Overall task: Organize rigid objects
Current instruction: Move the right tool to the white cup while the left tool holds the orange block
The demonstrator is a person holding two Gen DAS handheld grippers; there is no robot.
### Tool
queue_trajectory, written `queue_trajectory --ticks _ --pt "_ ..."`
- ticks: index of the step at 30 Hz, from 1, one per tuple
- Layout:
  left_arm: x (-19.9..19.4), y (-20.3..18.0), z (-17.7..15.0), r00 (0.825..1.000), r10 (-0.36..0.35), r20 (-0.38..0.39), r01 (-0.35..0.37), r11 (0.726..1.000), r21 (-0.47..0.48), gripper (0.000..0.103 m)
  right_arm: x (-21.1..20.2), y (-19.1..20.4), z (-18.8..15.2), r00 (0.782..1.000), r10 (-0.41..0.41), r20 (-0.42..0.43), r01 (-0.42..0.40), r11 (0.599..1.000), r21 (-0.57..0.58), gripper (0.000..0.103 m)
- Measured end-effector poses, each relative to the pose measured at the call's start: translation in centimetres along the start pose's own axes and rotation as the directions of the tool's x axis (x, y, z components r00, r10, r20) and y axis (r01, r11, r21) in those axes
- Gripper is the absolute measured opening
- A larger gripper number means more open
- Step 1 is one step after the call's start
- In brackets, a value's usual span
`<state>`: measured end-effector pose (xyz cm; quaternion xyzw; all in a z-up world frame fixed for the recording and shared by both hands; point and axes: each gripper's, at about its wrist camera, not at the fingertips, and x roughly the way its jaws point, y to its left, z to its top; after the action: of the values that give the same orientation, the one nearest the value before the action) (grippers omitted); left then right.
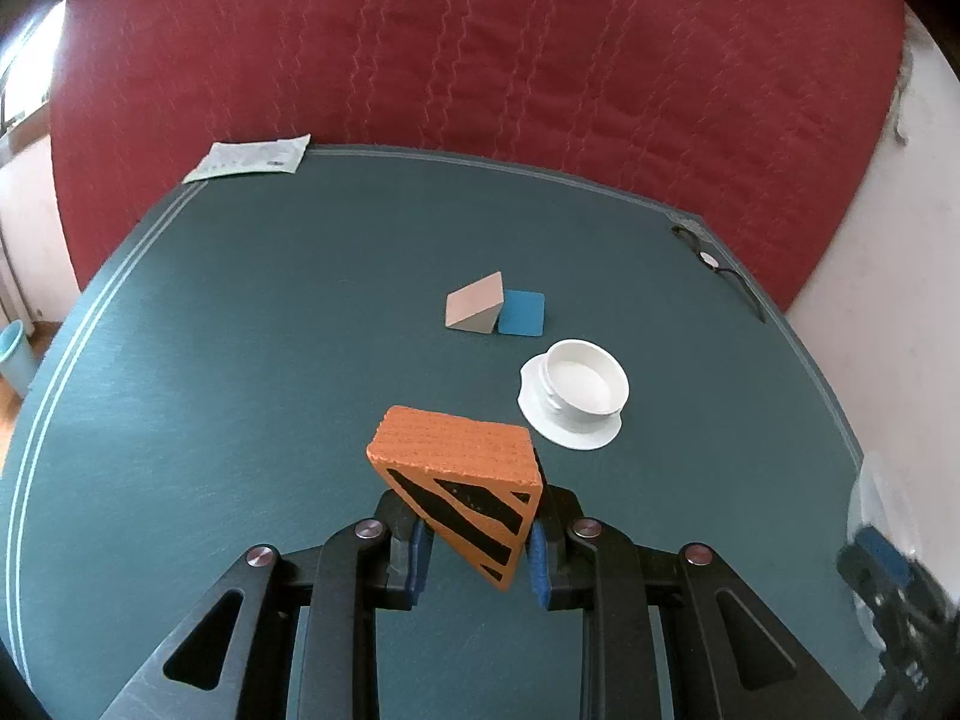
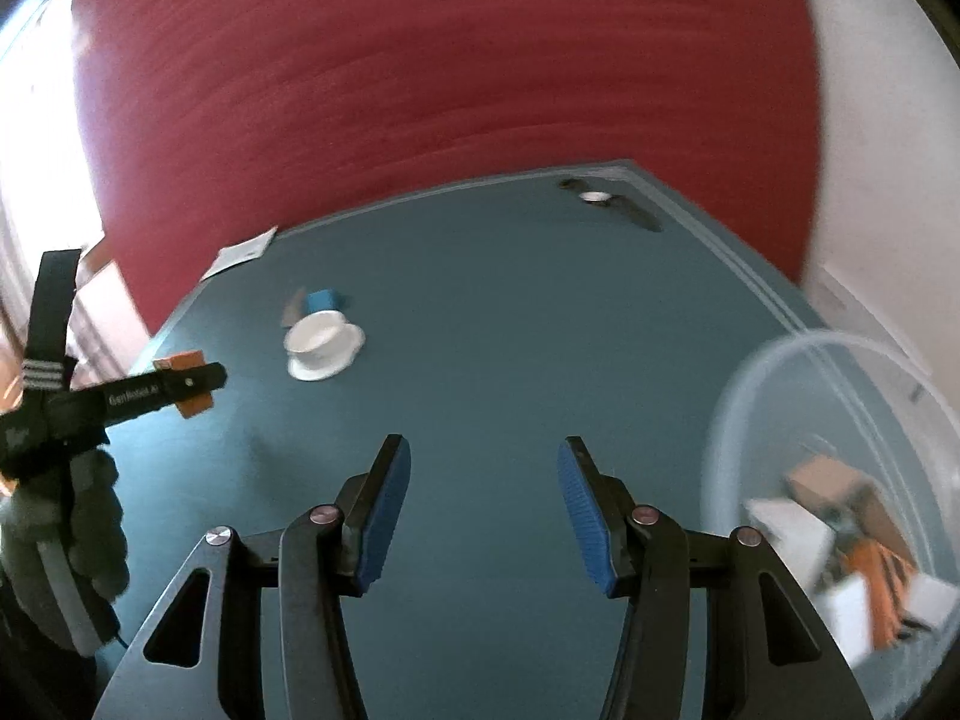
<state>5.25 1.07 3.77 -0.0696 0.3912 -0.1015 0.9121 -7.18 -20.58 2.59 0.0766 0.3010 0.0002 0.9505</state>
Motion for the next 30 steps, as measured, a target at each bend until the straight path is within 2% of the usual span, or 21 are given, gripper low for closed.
queue_trajectory --ticks 7,17,26,30 --pt "-0.9 0.6 -0.5 0.999 0.013 0.031 -0.013 1.000 -0.005 0.027 4.4 3.7 2.7 0.995 0.090 -0.049 -0.091 0.996 -0.015 0.053" --pt "-1.4 1.4 -0.4 0.998 0.034 0.054 -0.032 0.999 -0.028 0.027 10.0 8.4 5.3 0.983 0.147 -0.106 -0.154 0.986 -0.066 0.053" --pt "-1.0 2.3 -0.3 0.998 0.053 0.045 -0.050 0.997 -0.058 0.027 14.0 11.0 6.0 0.979 0.134 -0.152 -0.152 0.982 -0.116 0.053" --pt "-0.8 2.5 -0.3 0.998 0.055 0.036 -0.052 0.996 -0.066 0.027 15.0 11.3 5.8 0.976 0.135 -0.169 -0.157 0.980 -0.124 0.061"
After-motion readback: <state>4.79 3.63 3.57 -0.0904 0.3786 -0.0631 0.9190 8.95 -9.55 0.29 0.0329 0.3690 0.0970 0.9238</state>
